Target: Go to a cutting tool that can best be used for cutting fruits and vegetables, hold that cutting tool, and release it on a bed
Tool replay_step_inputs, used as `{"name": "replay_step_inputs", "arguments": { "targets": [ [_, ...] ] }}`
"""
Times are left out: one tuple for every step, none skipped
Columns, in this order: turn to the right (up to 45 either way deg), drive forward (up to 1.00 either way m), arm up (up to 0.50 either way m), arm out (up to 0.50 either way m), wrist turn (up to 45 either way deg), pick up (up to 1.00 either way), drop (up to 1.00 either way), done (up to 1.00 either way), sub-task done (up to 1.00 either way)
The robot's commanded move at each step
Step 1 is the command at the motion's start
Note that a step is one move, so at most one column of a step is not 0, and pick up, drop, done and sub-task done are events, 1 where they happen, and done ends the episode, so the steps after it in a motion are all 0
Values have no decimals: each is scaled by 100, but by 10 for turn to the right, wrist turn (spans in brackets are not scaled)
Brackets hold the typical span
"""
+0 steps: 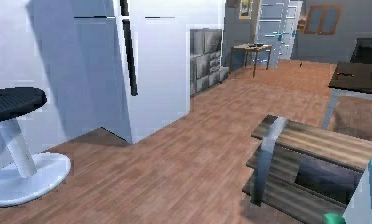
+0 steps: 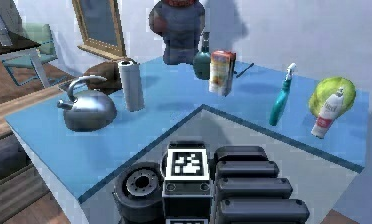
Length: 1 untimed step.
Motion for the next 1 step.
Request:
{"name": "replay_step_inputs", "arguments": {
  "targets": [
    [-180,0,0,0,0,0,0,0,0]
  ]
}}
